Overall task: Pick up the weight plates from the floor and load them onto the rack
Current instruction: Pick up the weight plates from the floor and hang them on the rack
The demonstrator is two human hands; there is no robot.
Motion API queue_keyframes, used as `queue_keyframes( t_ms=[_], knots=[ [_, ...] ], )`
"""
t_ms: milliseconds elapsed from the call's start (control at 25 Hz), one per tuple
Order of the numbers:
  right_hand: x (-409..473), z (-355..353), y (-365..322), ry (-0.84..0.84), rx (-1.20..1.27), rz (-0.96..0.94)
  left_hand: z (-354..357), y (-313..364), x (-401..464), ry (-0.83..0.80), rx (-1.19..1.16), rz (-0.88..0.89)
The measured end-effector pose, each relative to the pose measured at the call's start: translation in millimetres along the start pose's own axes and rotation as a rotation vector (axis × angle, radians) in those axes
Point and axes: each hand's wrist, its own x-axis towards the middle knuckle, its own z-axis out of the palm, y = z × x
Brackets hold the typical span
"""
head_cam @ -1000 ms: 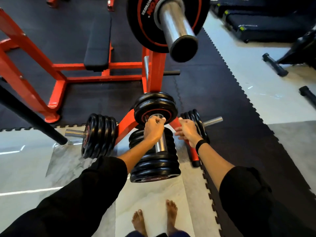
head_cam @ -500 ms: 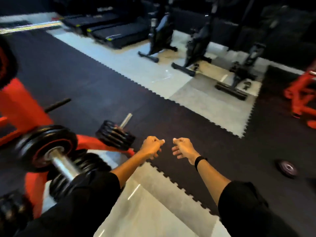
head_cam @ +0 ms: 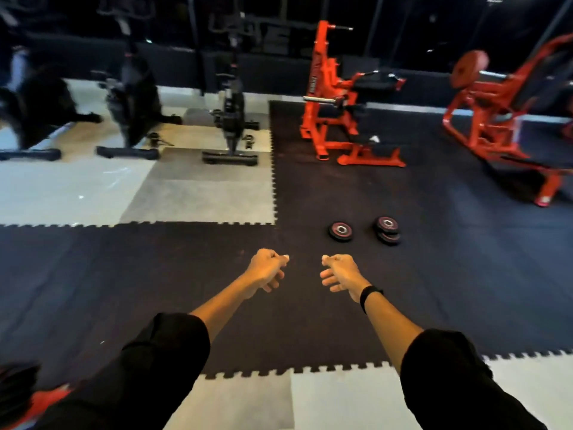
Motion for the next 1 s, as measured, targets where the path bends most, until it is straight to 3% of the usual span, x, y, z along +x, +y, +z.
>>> queue_keyframes(
  t_ms=[320, 720, 1000],
  knots=[
    [80, -108, 31, 0.168, 0.118, 0.1, 86, 72, 130, -0.199, 0.017, 0.01],
    [267, -156, -57, 0.162, 0.037, 0.1, 90, 141, 346, -0.182, -0.053, -0.054],
    [379, -197, -56, 0.165, 0.055, 0.23, 137, 181, 462, -0.199, 0.001, -0.116]
  ],
)
